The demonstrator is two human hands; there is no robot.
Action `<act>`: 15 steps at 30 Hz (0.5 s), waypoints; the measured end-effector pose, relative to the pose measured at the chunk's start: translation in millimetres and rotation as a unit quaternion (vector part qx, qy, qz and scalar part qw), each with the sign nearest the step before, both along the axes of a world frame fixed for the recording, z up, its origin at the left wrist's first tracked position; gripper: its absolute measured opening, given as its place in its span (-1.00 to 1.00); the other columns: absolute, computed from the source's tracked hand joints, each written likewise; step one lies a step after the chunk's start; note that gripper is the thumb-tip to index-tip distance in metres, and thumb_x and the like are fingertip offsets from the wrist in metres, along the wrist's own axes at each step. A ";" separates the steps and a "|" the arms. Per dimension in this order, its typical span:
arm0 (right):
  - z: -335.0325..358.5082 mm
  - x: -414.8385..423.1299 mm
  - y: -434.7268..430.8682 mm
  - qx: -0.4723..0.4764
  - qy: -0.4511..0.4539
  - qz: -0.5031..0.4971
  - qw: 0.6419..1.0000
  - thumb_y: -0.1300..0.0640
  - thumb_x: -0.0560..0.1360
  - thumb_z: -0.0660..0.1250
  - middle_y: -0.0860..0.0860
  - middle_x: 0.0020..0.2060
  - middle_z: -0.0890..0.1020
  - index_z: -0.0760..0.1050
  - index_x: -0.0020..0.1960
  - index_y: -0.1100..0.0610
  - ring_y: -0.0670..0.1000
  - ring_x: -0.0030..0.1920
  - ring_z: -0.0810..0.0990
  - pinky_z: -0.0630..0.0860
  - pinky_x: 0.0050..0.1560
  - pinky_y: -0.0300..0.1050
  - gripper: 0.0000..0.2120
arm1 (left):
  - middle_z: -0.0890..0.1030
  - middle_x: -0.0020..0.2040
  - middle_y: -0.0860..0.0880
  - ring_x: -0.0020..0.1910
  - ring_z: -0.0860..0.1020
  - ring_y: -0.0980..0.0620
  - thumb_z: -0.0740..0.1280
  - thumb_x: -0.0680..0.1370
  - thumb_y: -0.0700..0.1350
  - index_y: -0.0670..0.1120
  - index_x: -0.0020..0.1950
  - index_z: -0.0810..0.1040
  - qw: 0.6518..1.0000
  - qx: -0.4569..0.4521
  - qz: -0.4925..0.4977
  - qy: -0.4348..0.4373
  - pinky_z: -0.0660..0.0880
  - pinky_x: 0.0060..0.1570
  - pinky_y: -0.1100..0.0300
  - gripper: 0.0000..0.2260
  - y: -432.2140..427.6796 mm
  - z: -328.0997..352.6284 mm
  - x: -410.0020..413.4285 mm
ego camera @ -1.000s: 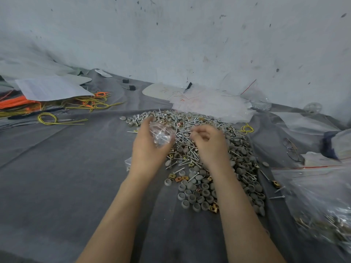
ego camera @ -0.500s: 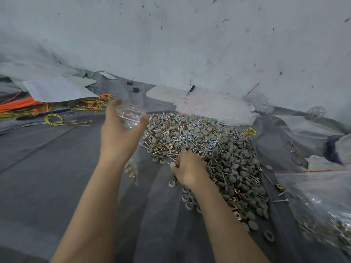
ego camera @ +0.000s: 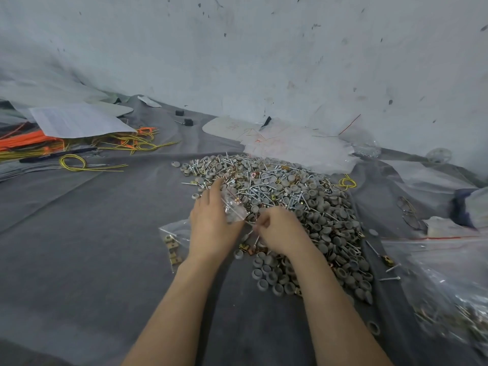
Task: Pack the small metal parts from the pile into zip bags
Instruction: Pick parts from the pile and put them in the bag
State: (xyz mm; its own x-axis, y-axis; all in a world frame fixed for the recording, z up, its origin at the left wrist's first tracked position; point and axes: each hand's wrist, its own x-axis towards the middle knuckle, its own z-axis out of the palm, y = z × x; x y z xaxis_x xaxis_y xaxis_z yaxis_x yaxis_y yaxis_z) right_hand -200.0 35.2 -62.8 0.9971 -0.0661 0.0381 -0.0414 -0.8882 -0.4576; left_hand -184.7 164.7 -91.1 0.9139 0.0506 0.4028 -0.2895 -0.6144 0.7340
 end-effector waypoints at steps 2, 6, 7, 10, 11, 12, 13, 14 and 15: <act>5.5 -0.8 -4.3 0.062 -0.081 -0.026 0.994 0.12 0.56 0.30 -0.10 -0.28 0.54 0.58 -0.01 0.16 -0.14 -0.30 0.53 0.46 -0.30 -0.31 -0.86 | 0.35 0.42 -0.08 0.38 0.29 -0.08 0.44 0.37 -0.12 -0.05 0.53 0.14 1.000 0.001 -0.008 0.001 0.24 0.34 0.03 -0.21 1.5 -1.6 0.3; 19.8 -1.4 -1.8 0.182 -0.145 -0.016 0.972 0.11 0.55 0.30 -0.17 -0.24 0.50 0.56 0.01 0.10 -0.25 -0.23 0.45 0.31 -0.29 -0.41 -0.89 | 0.39 0.39 -0.09 0.34 0.33 -0.10 0.45 0.39 -0.11 -0.06 0.53 0.14 1.000 0.009 -0.018 0.001 0.28 0.33 0.00 -0.21 0.7 -2.4 0.1; 21.4 -1.3 1.1 0.194 -0.143 -0.002 0.970 0.10 0.55 0.30 -0.17 -0.22 0.50 0.56 0.01 0.10 -0.26 -0.21 0.45 0.31 -0.27 -0.41 -0.89 | 0.39 0.38 -0.10 0.34 0.33 -0.10 0.46 0.39 -0.10 -0.07 0.53 0.13 1.000 0.011 -0.018 0.001 0.28 0.32 0.00 -0.21 0.3 -2.7 0.0; 20.0 -0.9 10.2 0.202 -0.100 0.059 0.972 0.06 0.54 0.31 -0.17 -0.22 0.55 0.60 0.01 0.09 -0.23 -0.20 0.48 0.35 -0.20 -0.34 -0.86 | 0.39 0.38 -0.11 0.35 0.33 -0.11 0.49 0.37 -0.05 -0.09 0.53 0.14 1.000 0.012 -0.021 0.003 0.29 0.32 -0.01 -0.17 0.7 -2.6 -0.5; 17.5 -0.3 11.8 0.201 -0.094 0.070 0.973 0.05 0.55 0.30 -0.15 -0.23 0.58 0.62 0.02 0.10 -0.20 -0.21 0.50 0.37 -0.20 -0.32 -0.83 | 0.39 0.38 -0.11 0.35 0.34 -0.11 0.50 0.36 -0.04 -0.09 0.53 0.14 1.000 0.009 -0.021 0.002 0.29 0.32 -0.01 -0.17 1.0 -2.4 -0.7; 14.8 1.2 11.4 0.195 -0.104 0.065 0.973 0.05 0.56 0.28 -0.12 -0.23 0.60 0.63 0.03 0.10 -0.17 -0.23 0.52 0.39 -0.22 -0.33 -0.81 | 0.40 0.38 -0.11 0.35 0.34 -0.11 0.49 0.36 -0.05 -0.09 0.53 0.15 1.000 0.006 -0.020 0.000 0.29 0.32 -0.02 -0.18 1.4 -2.2 -0.9; 12.5 2.9 9.2 0.180 -0.125 0.044 0.975 0.06 0.57 0.27 -0.09 -0.22 0.62 0.62 0.05 0.10 -0.16 -0.26 0.52 0.39 -0.26 -0.39 -0.81 | 0.40 0.38 -0.11 0.35 0.34 -0.11 0.48 0.37 -0.07 -0.09 0.52 0.16 1.000 0.004 -0.019 -0.003 0.29 0.33 -0.03 -0.20 1.6 -2.2 -1.0; 10.2 4.6 5.6 0.154 -0.148 0.012 0.977 0.08 0.58 0.26 -0.07 -0.18 0.62 0.61 0.07 0.10 -0.17 -0.28 0.51 0.39 -0.26 -0.43 -0.81 | 0.40 0.37 -0.11 0.34 0.34 -0.12 0.46 0.38 -0.09 -0.08 0.52 0.16 1.000 0.002 -0.017 -0.005 0.29 0.33 -0.04 -0.22 1.6 -2.2 -0.9; 7.5 6.0 1.5 0.122 -0.159 -0.019 0.979 0.10 0.58 0.26 -0.03 -0.11 0.62 0.60 0.09 0.11 -0.15 -0.23 0.52 0.43 -0.19 -0.42 -0.81 | 0.40 0.37 -0.11 0.34 0.34 -0.11 0.45 0.39 -0.10 -0.08 0.52 0.17 1.000 -0.001 -0.015 -0.005 0.29 0.34 -0.05 -0.23 1.5 -2.4 -0.7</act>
